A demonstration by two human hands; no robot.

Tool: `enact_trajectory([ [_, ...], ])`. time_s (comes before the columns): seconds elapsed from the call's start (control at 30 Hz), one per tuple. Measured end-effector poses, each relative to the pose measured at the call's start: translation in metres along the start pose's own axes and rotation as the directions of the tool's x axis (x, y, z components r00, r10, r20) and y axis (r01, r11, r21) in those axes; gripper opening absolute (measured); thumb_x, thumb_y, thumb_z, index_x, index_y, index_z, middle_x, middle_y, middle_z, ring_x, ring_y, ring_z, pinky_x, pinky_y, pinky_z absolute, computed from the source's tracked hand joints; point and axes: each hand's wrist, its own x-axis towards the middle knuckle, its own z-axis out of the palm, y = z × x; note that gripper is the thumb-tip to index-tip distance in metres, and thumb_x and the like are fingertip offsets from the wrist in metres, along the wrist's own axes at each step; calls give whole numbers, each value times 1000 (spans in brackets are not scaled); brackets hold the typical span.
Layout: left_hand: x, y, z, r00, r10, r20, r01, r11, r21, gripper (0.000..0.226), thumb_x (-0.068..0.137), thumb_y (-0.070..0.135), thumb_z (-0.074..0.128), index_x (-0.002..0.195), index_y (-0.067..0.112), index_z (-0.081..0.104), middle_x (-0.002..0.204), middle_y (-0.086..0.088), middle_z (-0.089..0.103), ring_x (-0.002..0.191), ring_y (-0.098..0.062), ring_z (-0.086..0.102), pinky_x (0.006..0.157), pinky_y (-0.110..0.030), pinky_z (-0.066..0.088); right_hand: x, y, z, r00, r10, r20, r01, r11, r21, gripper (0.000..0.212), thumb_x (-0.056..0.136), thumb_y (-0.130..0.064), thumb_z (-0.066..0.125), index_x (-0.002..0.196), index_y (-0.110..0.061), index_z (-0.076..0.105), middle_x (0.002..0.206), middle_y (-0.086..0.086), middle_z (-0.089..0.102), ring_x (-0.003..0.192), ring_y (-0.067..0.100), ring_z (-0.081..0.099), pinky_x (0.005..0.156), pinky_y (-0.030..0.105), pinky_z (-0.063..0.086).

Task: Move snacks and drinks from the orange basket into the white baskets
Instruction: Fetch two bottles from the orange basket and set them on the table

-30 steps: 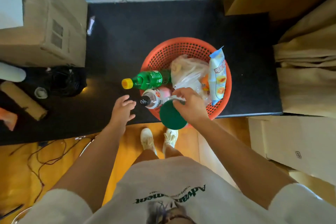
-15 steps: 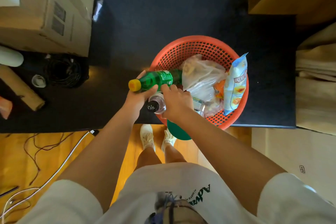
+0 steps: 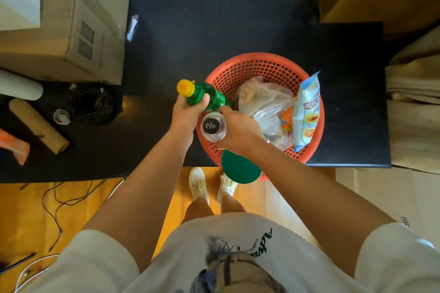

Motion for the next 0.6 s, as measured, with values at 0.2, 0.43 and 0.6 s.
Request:
enact_trajectory([
  [0.2, -21, 42, -7, 993, 108, -46, -114, 981, -158, 31, 91, 12, 56, 122, 17, 51, 114, 2, 60, 101, -10, 59, 92, -30, 48, -22, -1, -39, 963, 169, -211, -56, 888, 457, 55, 53, -29, 82, 98, -30, 52, 82, -16, 59, 80, 10, 58, 69, 22, 44],
  [0.43, -64, 99, -28, 949, 317, -8, -301, 895, -330, 19, 89, 22, 56, 105, 31, 53, 104, 18, 62, 95, 4, 60, 88, -33, 45, -70, -20, -90, 854, 376, -360, 143, 496, 856, 49, 56, -23, 76, 102, -20, 59, 91, -6, 67, 83, 8, 65, 72, 26, 52],
  [0.6, -87, 114, -50, 882, 438, 172, -217, 704, -676, 41, 75, 46, 64, 104, 17, 58, 99, 0, 61, 93, -19, 59, 85, -35, 47, -118, -31, -104, 842, 504, -191, 266, -80, 961, 52, 67, -35, 59, 115, -15, 58, 107, 6, 67, 99, 23, 63, 77, 36, 50],
])
